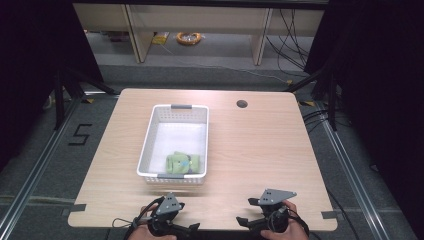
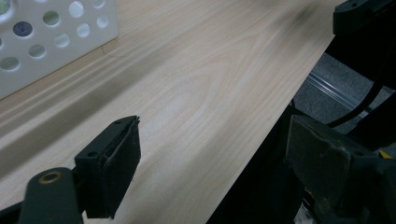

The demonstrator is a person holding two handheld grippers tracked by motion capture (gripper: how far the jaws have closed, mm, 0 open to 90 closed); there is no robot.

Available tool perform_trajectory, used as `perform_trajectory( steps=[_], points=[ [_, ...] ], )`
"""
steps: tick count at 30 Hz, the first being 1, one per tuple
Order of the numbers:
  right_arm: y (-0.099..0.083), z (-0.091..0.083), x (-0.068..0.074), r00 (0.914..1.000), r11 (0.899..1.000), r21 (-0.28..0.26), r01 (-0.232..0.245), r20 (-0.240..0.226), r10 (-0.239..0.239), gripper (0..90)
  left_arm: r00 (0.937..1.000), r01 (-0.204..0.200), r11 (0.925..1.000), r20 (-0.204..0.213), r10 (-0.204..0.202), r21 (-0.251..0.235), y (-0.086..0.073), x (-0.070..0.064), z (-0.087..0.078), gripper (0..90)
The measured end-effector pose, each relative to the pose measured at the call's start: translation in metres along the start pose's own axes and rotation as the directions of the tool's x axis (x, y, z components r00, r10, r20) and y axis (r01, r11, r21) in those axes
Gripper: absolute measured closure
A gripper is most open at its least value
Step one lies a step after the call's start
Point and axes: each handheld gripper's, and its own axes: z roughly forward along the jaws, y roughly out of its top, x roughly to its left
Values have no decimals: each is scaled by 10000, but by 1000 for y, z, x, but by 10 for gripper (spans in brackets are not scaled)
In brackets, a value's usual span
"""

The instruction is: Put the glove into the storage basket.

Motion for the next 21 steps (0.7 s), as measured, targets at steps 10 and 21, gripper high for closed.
perform_trajectory(
  steps=[10, 21],
  points=[
    [-3, 2, 1, 10000, 9999, 139, 88, -44, -87, 229, 9990, -444, 9985, -33, 445, 328, -3, 1, 0, 174],
    [-4, 2, 0, 9999, 9998, 182, 65, -80, -64, 227, 9996, -279, 9990, -62, 281, 336, -4, 2, 1, 174]
  ],
)
